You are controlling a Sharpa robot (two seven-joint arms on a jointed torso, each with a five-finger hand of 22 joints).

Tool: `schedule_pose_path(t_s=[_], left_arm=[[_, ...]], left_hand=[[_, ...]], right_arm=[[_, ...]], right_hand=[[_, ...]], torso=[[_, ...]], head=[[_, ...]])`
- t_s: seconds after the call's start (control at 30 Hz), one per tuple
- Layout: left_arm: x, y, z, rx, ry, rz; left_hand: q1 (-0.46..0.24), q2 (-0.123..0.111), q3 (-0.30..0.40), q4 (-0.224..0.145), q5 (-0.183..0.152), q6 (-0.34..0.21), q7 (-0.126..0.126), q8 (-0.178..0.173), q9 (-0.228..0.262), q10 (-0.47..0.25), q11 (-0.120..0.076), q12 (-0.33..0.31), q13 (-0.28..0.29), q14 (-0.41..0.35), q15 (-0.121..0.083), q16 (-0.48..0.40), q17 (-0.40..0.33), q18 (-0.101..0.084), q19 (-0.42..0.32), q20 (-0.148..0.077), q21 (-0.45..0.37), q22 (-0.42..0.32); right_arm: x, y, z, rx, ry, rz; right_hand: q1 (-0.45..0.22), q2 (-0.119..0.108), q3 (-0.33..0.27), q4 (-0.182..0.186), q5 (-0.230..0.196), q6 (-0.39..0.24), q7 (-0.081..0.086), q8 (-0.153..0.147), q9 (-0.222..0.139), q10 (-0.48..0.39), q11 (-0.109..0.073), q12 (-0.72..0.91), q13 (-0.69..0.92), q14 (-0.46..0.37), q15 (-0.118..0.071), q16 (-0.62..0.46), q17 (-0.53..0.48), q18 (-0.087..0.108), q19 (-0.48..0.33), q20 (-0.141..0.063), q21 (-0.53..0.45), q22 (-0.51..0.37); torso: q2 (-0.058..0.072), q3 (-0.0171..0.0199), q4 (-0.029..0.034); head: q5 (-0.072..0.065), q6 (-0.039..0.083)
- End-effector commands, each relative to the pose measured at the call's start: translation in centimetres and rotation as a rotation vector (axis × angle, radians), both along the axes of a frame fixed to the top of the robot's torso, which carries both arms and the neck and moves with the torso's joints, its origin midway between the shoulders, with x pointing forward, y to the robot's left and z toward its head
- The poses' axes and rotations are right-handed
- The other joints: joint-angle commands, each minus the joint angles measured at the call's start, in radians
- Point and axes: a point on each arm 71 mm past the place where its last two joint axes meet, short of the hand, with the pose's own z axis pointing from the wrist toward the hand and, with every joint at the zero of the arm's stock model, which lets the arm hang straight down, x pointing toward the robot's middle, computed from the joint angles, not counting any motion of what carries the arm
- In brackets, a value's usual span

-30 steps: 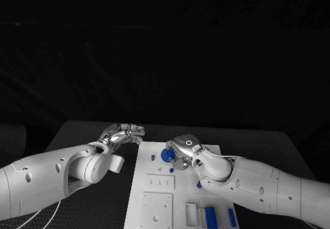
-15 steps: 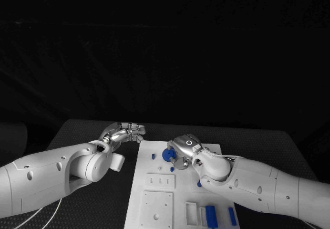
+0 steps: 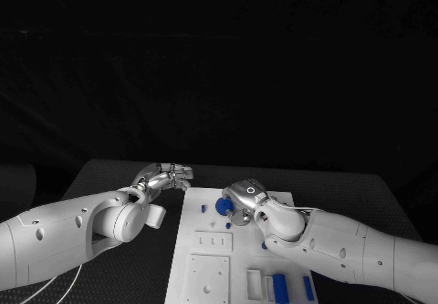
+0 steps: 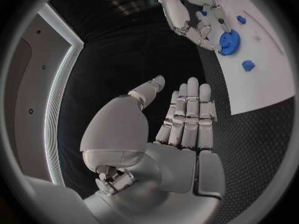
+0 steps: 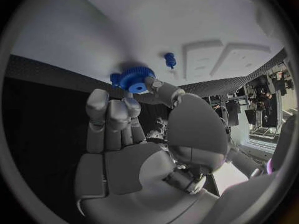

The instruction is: Assemble the parts on the task board

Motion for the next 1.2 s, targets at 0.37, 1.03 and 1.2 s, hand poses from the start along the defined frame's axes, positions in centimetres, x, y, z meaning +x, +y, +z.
schedule_pose_path(t_s=[0.37, 1.03, 1.2], left_arm=[[0.0, -0.2, 0.1, -0.01, -0.005, -0.013], [0.0, -0.1, 0.1, -0.009, -0.004, -0.011], [-0.1, 0.0, 0.1, -0.009, -0.004, -0.01]], left_hand=[[-0.011, -0.002, 0.0, -0.006, -0.004, 0.001, 0.001, -0.005, 0.001, -0.001, 0.002, -0.004, -0.002, 0.003, 0.001, -0.006, 0.002, 0.018, -0.005, 0.001, 0.006, 0.019], [-0.014, -0.002, 0.0, -0.005, -0.004, 0.0, 0.002, -0.006, 0.001, -0.002, 0.003, -0.004, -0.002, 0.003, 0.001, -0.007, 0.003, 0.018, -0.005, 0.001, 0.007, 0.019], [-0.015, -0.001, 0.0, -0.005, -0.004, -0.001, 0.002, -0.006, 0.001, -0.003, 0.003, -0.004, -0.002, 0.003, 0.001, -0.007, 0.004, 0.018, -0.005, 0.001, 0.007, 0.019]], right_arm=[[0.0, 0.2, -0.6, -0.028, 0.054, 0.002], [0.6, -1.4, -1.3, -0.047, 0.135, -0.061], [0.5, -2.1, -1.2, -0.041, 0.139, -0.071]], right_hand=[[0.007, -0.009, -0.056, -0.082, 0.0, -0.052, 0.043, -0.063, -0.028, -0.021, 0.027, -0.012, -0.008, -0.003, 0.024, -0.013, 0.005, 0.047, -0.019, 0.003, -0.005, 0.011], [0.048, 0.048, 0.042, -0.129, 0.491, -0.074, 0.038, -0.063, -0.03, -0.025, 0.022, -0.007, -0.015, 0.001, 0.019, -0.023, 0.016, 0.047, -0.018, 0.011, -0.005, 0.011], [0.035, 0.055, 0.055, -0.139, 0.513, -0.071, 0.039, -0.06, -0.03, -0.025, 0.023, -0.005, -0.016, 0.002, 0.02, -0.024, 0.018, 0.047, -0.017, 0.013, -0.004, 0.011]], torso=[[0.0, -0.0013, 0.0004], [0.0, 0.0004, -0.0015], [0.0, 0.0007, -0.0022]], head=[[0.0, -0.002], [0.001, 0.0], [0.001, 0.0]])
